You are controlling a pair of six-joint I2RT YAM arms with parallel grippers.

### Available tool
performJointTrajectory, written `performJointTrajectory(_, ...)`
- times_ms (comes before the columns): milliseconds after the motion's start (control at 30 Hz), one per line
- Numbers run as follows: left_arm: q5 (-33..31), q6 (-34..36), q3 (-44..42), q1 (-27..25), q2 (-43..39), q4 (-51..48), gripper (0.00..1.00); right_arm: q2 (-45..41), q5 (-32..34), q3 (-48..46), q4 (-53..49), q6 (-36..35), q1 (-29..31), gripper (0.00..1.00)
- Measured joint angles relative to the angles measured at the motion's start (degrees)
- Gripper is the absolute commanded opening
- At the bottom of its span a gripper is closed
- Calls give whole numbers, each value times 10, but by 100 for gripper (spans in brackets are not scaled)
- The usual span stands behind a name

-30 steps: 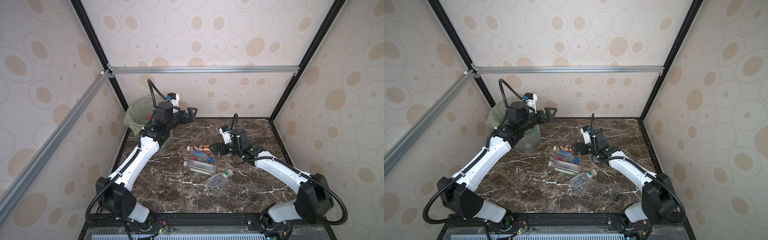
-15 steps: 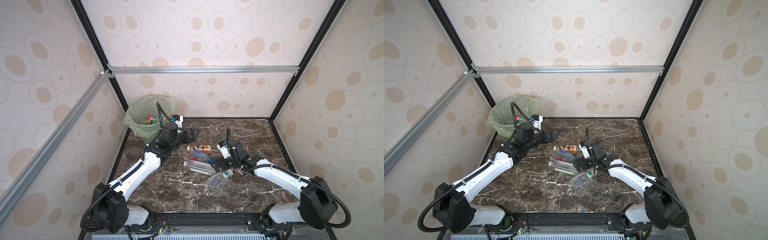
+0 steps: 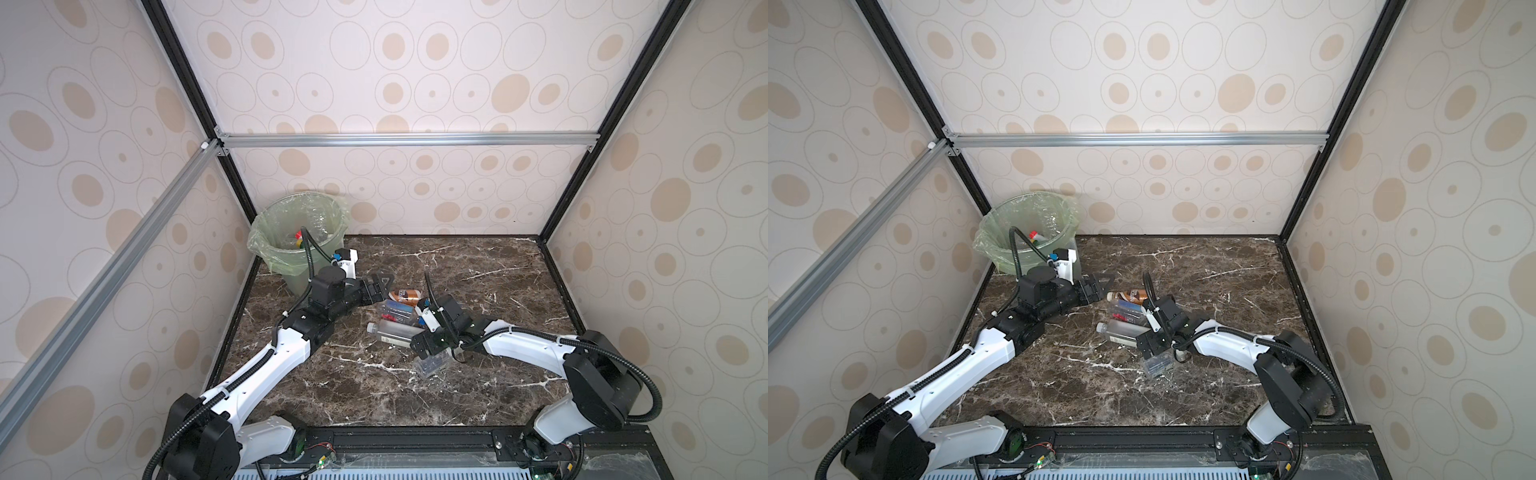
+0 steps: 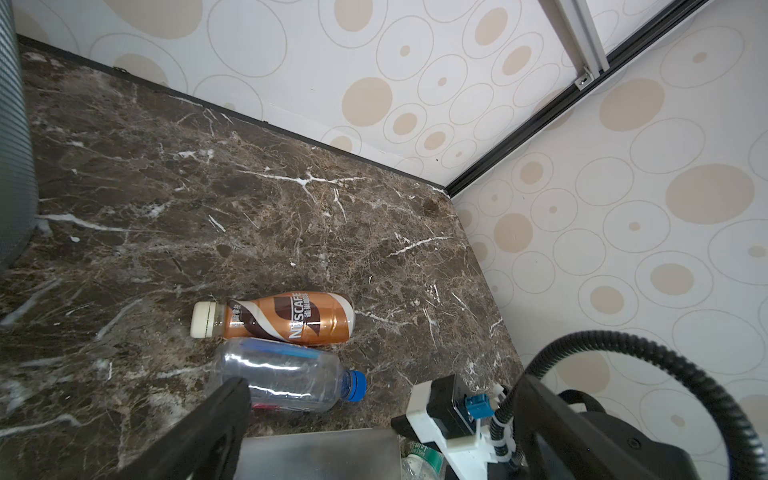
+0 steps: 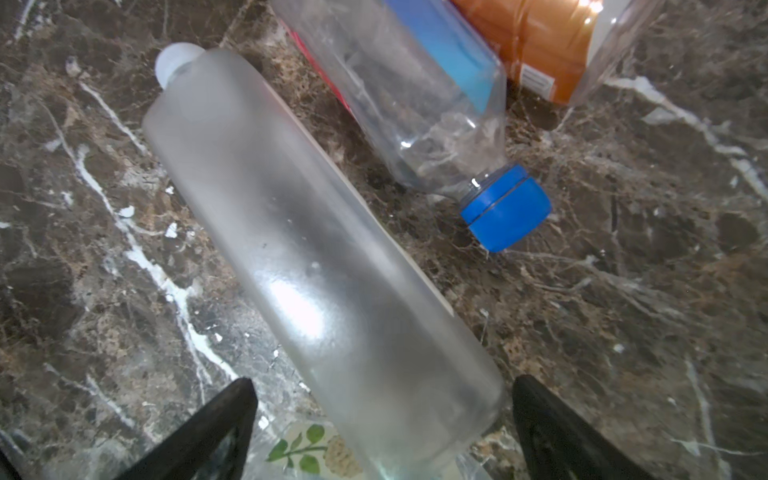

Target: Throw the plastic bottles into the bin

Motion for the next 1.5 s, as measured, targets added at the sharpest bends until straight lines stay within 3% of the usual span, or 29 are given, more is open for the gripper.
performJointTrajectory(300, 3, -16, -70, 0, -34, 23, 99, 26, 18, 9, 12, -7, 9, 94)
performJointTrajectory(1033, -9, -23, -130, 0, -107, 29, 99, 84, 35, 48, 34, -21, 48, 77)
performJointTrajectory(1500, 18, -58, -175, 48, -125, 37, 99, 110, 23, 67, 48, -31, 51, 55)
